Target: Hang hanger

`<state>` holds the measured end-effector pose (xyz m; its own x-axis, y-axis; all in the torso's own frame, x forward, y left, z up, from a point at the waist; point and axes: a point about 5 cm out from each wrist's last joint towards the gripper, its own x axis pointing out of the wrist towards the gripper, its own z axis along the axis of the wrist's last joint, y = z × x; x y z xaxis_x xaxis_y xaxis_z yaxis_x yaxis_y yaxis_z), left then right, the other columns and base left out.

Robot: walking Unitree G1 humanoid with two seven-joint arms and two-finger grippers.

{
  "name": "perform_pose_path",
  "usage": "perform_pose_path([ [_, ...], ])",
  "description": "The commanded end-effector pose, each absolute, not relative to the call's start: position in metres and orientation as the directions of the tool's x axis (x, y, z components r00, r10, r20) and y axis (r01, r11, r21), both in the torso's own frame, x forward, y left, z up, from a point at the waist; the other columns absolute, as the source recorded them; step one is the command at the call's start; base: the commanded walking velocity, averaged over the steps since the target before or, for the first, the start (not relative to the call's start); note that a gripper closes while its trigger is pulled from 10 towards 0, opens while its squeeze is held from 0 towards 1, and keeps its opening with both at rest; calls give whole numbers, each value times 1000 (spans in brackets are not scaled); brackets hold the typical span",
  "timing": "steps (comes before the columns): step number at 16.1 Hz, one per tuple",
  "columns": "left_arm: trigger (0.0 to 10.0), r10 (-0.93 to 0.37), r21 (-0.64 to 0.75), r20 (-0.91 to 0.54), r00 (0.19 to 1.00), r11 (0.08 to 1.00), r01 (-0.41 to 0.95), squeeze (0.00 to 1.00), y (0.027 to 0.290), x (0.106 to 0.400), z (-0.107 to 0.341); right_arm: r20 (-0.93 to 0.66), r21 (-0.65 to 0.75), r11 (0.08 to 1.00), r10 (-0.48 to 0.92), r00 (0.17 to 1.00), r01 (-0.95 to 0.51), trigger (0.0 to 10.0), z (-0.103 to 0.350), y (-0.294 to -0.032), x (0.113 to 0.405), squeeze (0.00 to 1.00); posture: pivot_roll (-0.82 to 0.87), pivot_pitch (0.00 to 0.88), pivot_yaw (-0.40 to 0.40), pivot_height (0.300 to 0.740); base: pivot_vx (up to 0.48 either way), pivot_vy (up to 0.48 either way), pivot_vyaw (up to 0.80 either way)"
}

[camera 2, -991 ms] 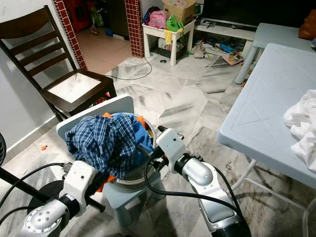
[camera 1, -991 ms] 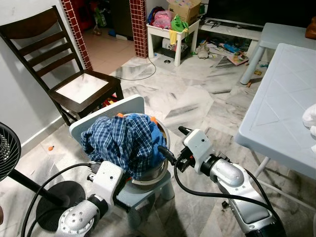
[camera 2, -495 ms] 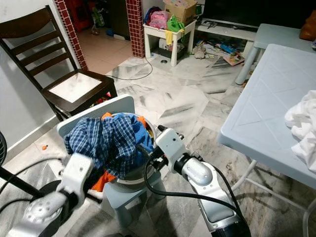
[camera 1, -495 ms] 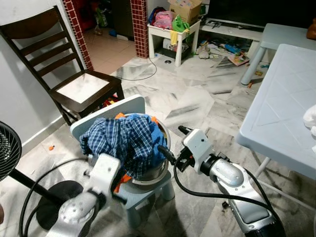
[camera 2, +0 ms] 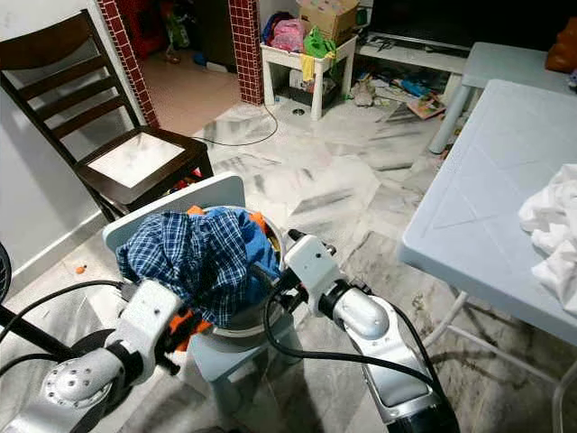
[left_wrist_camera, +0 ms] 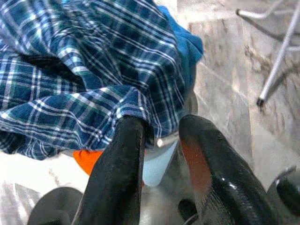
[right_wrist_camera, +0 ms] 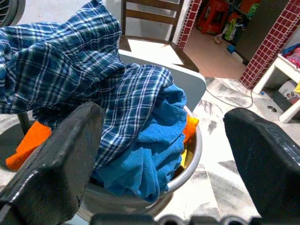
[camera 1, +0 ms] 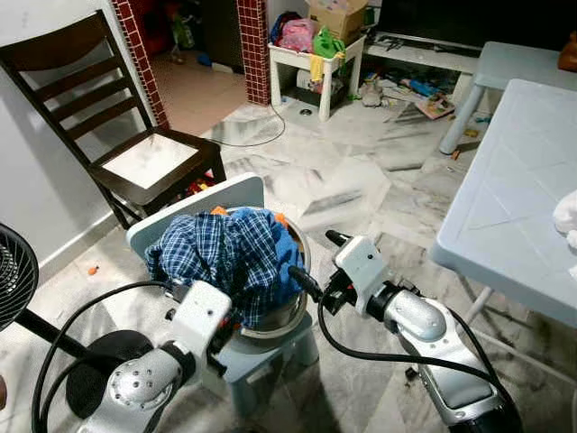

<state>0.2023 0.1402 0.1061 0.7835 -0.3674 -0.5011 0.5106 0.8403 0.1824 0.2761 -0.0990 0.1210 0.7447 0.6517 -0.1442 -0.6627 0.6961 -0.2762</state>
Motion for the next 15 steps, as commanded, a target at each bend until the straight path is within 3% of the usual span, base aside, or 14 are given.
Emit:
perform_pose_path([
  [1,10000,-380,223,-498,780,812,539,1000,139,204,113,-147,-280,688,658,738,-669,10000,121,-97,276,0,-9,61,40,740,0,0,0],
  [6,10000,-361,238,-417,834,843,483,1000,141,216,129,-146,-283,688,658,739,-668,10000,121,-98,278,0,-6,51,38,740,0,0,0],
  [10,10000,-386,234,-460,799,816,529,1000,137,211,133,-145,-284,688,658,739,-668,10000,121,-97,279,0,-5,50,38,740,0,0,0],
  [13,10000,-229,319,-328,917,886,336,1000,146,223,141,-144,-283,691,655,742,-665,10000,121,-98,279,0,-6,51,40,740,0,0,0],
  [15,10000,-178,401,-242,954,877,266,1000,147,222,140,-144,-283,691,655,742,-665,10000,120,-97,279,0,-6,51,40,740,0,0,0],
])
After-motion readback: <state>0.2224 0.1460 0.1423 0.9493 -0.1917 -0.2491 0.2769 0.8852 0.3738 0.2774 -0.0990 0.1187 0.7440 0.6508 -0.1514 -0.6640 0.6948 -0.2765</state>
